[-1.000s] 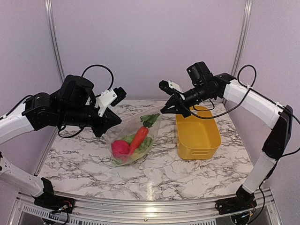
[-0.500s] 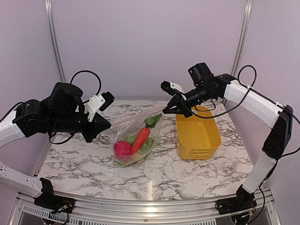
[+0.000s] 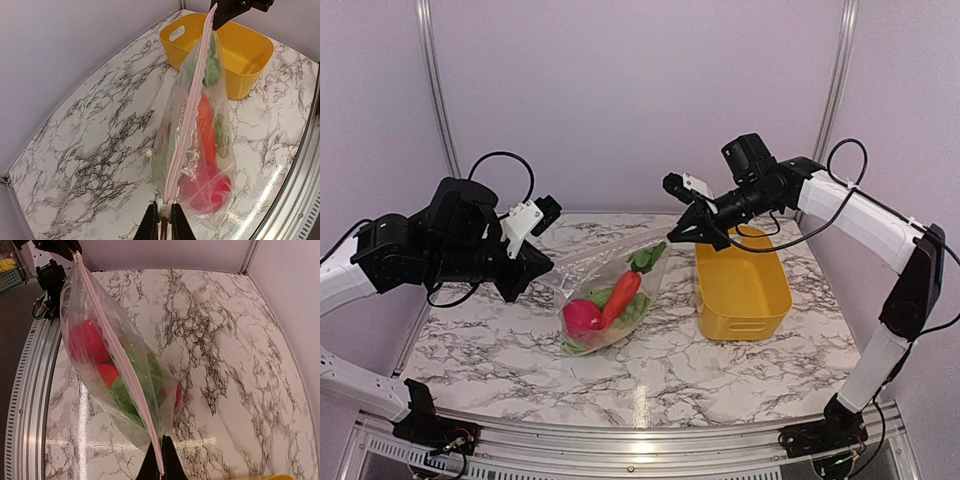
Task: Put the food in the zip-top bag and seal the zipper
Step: Place the zipper food storage bag at the center of the board.
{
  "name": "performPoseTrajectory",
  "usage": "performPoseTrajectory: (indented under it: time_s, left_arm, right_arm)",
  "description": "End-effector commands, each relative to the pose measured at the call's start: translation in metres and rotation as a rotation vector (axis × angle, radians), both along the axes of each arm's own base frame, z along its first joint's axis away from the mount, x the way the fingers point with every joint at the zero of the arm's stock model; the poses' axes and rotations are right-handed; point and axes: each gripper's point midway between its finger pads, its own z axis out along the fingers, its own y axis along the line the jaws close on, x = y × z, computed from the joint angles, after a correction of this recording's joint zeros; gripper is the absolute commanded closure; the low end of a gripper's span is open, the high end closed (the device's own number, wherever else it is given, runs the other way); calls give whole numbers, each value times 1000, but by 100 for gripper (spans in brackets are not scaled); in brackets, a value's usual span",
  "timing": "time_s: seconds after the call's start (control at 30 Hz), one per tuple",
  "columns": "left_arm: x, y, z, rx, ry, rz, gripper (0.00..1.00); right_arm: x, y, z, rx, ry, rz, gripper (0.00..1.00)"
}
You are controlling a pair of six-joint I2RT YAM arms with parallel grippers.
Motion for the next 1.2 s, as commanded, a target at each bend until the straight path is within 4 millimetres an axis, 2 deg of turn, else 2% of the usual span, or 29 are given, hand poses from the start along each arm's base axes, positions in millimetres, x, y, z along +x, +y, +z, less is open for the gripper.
performPoseTrajectory:
  time_s: [0.0,0.1,0.2,0.33,0.4,0.5,0.57,0.63,0.7,0.8,0.87,0.93,1.0,1.07,1.17]
  left_arm:
    - [17,14,-6,39,-16,44,100]
    - [38,17,1,25,-45,52,100]
    - [62,20,15,22,-96,55,100]
    - [93,17,30,54,-136,37,100]
    - [101,17,36,76,-171,36,100]
    - [105,18,42,76,-196,42,100]
    - [101,19,37,74,-175,35,100]
    - [93,18,29,59,-137,15,100]
    - [79,12,18,15,-70,-27,99]
    - [58,3,3,-59,46,-79,92]
    - [45,-2,-1,-110,106,-95,85]
    - [36,-7,3,-155,129,-103,75]
    - [32,-8,12,-194,123,-95,67]
    - [33,-6,21,-221,111,-67,60]
    - [39,1,34,-225,77,-15,46]
  right_arm:
    - [21,-9,11,-5,-40,-54,100]
    - [36,0,17,12,-67,-57,100]
    - [61,10,25,13,-125,-68,100]
    - [88,23,50,55,-206,-87,100]
    - [96,29,59,83,-222,-93,100]
    - [97,34,67,102,-238,-86,100]
    - [91,32,69,103,-238,-77,100]
    - [81,28,60,85,-224,-61,100]
    - [68,23,40,46,-179,-41,100]
    - [37,14,3,-28,-90,14,100]
    - [18,8,-8,-54,-38,33,87]
    - [2,2,-2,-53,-20,52,69]
    - [-10,-2,13,-44,-41,64,52]
    - [-20,-8,28,-42,-77,81,42]
    - [-26,-15,46,-44,-105,62,32]
